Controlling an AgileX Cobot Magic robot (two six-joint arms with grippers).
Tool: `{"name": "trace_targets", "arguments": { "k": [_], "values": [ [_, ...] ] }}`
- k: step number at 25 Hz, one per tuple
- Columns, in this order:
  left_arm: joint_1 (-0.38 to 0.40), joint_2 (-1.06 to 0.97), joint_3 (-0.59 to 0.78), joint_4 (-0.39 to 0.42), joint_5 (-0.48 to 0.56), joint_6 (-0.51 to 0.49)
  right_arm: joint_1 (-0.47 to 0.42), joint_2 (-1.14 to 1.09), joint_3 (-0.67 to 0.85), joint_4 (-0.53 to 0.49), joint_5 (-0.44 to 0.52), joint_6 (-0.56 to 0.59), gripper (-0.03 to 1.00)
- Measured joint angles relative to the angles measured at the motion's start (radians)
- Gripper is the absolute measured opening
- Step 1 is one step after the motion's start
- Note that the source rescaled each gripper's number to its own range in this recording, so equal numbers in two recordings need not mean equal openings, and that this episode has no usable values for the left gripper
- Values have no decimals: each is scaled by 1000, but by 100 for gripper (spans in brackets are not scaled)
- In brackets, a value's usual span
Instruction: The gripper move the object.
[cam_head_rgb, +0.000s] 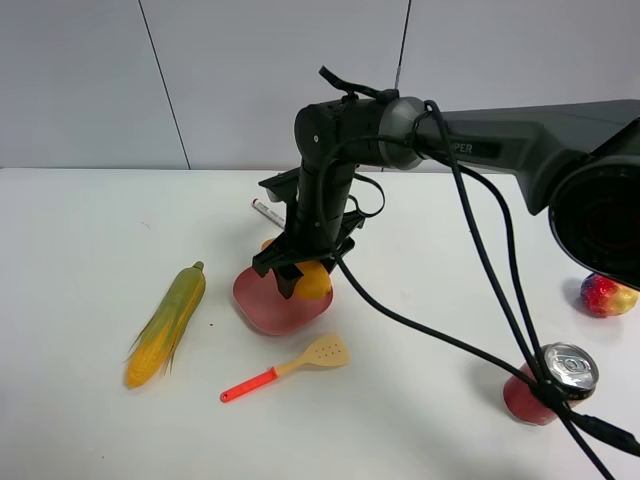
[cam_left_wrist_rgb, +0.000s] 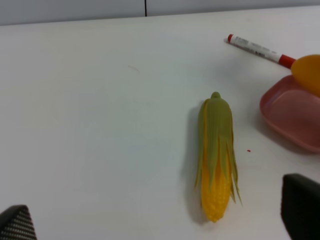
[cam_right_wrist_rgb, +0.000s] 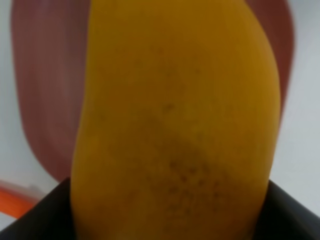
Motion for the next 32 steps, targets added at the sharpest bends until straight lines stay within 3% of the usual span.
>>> {"name": "trace_targets", "arguments": {
  "k": [8,12,15,21,28,32],
  "values": [
    [0,0,0,0,0,0,12,21,0,35,4,-34,1],
    [0,0,0,0,0,0,12,21,0,26,-15,-26,31],
    [0,0,0,0,0,0,12,21,0,-2,-22,21,38],
    [0,0,0,0,0,0,12,10,0,-14,-16,41,40],
    [0,0,0,0,0,0,-24,-184,6,-24,-99,62,40],
    [0,0,0,0,0,0,-82,-322,6,-108,-105,92,40]
  ]
}}
